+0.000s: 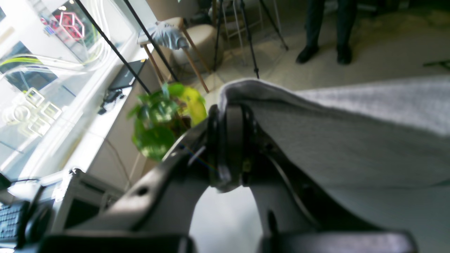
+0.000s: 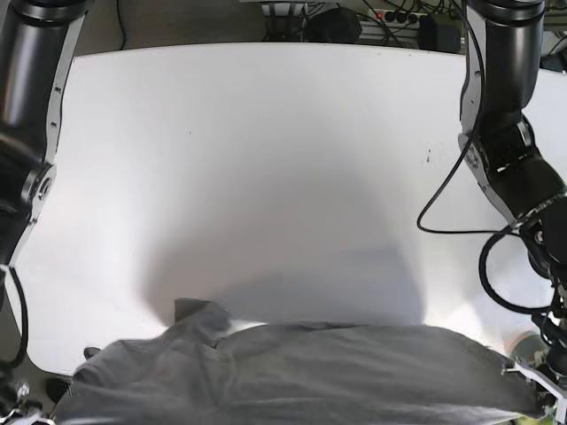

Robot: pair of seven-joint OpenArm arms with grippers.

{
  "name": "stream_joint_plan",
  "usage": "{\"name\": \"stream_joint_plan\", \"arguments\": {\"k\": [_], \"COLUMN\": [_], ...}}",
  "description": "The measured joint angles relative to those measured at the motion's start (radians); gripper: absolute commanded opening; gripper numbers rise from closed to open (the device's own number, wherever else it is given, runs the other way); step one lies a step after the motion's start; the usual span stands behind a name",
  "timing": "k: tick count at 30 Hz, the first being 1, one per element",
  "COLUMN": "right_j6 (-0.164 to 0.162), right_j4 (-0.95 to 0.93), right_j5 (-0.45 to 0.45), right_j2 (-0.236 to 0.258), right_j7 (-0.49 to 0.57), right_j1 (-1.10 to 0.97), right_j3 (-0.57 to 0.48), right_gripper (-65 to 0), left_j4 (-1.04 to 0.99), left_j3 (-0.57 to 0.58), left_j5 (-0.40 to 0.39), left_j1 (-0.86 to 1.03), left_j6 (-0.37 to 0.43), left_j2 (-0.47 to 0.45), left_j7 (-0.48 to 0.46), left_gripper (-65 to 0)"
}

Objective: Fold the T-shirt properly
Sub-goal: 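Lift the shirt with both grippers and swing it down onto the table, then grasp the shirt's shoulder seam with the left and right grippers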

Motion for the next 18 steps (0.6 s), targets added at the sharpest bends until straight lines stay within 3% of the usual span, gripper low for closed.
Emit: {"name": "stream_joint_plan", "arguments": {"k": [10,14,18], "right_j6": [0.015,0.004,0.005], "right_j4": [0.184,0.206,0.24], "right_j5": [0.01,0.003,0.008], "right_j2": [-0.073,-0.075,-0.115], "right_j7": [-0.002,-0.007,-0.008], "right_j1": [-0.365,-0.474,-0.572], "right_j3": [0.144,0.187,0.237], "right_gripper": [-62.9,-62.9,-62.9], "left_j4": [0.15,0.169,0.21], "left_j3": [-0.052,-0.086,-0.082], "left_j5": [-0.021,-0.002,-0.011], "left_j1": [0.308,0.401,0.492], "left_j6": [-0.012,-0.002,-0.008], "left_j2": [0.01,0.004,0.008], "left_j7": [-0.011,-0.004,-0.014], "left_gripper": [-65.0,-65.0,-65.0]}}
